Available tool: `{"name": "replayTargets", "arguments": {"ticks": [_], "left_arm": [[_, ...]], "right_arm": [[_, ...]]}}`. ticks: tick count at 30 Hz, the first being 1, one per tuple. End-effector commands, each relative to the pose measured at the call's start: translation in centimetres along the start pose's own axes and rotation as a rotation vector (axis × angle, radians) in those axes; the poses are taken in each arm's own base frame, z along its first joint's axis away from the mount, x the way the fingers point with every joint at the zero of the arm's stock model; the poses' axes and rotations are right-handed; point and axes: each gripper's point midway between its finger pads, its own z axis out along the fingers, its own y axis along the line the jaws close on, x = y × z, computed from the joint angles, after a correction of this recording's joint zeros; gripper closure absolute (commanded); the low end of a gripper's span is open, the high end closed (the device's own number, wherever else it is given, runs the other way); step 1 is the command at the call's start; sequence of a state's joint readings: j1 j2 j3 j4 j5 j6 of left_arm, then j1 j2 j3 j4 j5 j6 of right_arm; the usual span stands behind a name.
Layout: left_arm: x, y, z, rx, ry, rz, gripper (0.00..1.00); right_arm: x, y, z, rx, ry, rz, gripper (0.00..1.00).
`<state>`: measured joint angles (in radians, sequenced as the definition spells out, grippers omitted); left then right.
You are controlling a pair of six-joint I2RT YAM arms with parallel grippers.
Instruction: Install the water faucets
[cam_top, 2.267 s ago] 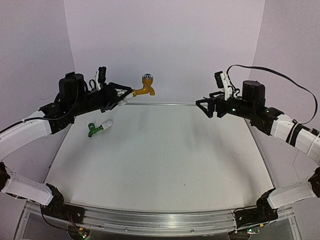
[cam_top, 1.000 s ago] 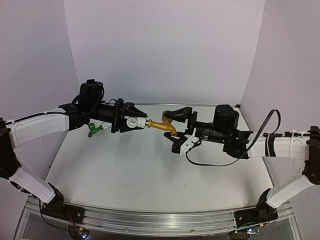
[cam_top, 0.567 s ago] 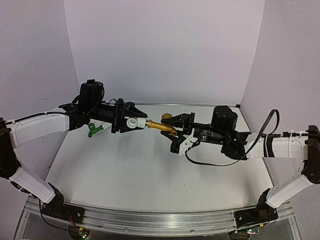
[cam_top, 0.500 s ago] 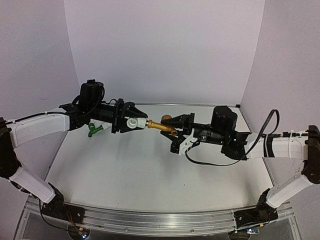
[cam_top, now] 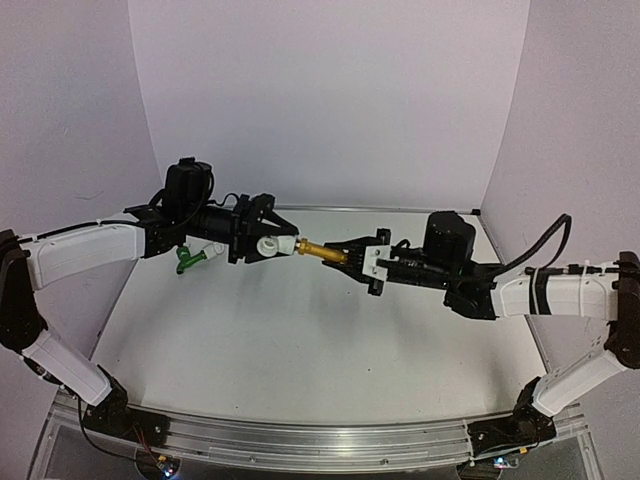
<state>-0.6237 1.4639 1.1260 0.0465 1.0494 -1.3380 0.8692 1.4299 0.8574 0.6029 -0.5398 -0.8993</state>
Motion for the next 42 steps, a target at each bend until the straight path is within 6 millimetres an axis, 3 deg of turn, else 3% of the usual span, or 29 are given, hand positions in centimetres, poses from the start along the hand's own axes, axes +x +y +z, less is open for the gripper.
{"name": "replayTargets", "arguments": {"ticks": [1, 10, 15, 21, 26, 27, 29, 32, 33, 35, 37, 38, 39, 42], "left_arm": [[-1.5, -4.7, -0.2, 0.054, -0.081, 0.416, 1.00], [-3.2, -9.6, -0.5, 0.018, -0.222, 1.220, 1.00], [-1.4, -11.8, -0.4, 0.052, -0.209, 1.780, 1.00], [1.8, -12.7, 0.0, 0.196, -0.174, 2.521, 1.00], [4.0, -11.0, -0.2, 0.237, -0.232, 3.108, 1.00], [4.2, -10.6, -0.3, -0.216, 0.234, -3.029, 1.00], [4.5, -9.9, -0.5, -0.195, 0.230, -2.874, 1.00], [4.6, -8.7, -0.9, -0.166, 0.214, -2.815, 1.00], [4.7, -8.3, -1.1, -0.156, 0.208, -2.813, 1.00], [4.6, -7.9, -1.4, -0.124, 0.200, -2.864, 1.00], [4.7, -7.5, -1.5, -0.107, 0.193, -2.971, 1.00], [4.8, -7.7, -1.7, -0.110, 0.197, -3.050, 1.00], [4.9, -8.1, -1.9, 0.100, -0.207, 3.116, 1.00], [4.7, -9.8, -2.6, 0.035, -0.227, 2.820, 1.00]], "right_arm": [[-3.7, -2.8, -0.9, 0.041, -0.088, 0.358, 0.92], [-3.8, -4.9, -0.3, 0.050, -0.027, 0.982, 1.00], [-5.5, -5.7, -0.5, 0.017, -0.072, 1.250, 1.00], [-6.8, -7.2, 0.5, -0.032, -0.112, 1.591, 1.00], [-7.3, -7.5, 2.4, -0.178, -0.083, 1.875, 1.00], [-7.2, -7.4, 2.7, -0.211, -0.071, 1.910, 1.00], [-7.0, -7.8, 2.9, -0.246, -0.054, 1.962, 1.00], [-6.0, -7.7, 2.3, -0.291, -0.022, 2.023, 0.99], [-5.8, -7.7, 2.2, -0.295, -0.017, 2.034, 0.93], [-5.6, -7.8, 2.0, -0.303, -0.014, 2.040, 0.74], [-5.7, -7.9, 1.7, -0.312, -0.014, 2.016, 0.45], [-5.8, -7.9, 1.4, -0.316, -0.015, 1.992, 0.35], [-5.6, -7.9, 0.9, -0.313, -0.008, 1.974, 0.27], [-4.0, -8.0, -1.1, -0.273, 0.014, 1.929, 0.06]]}}
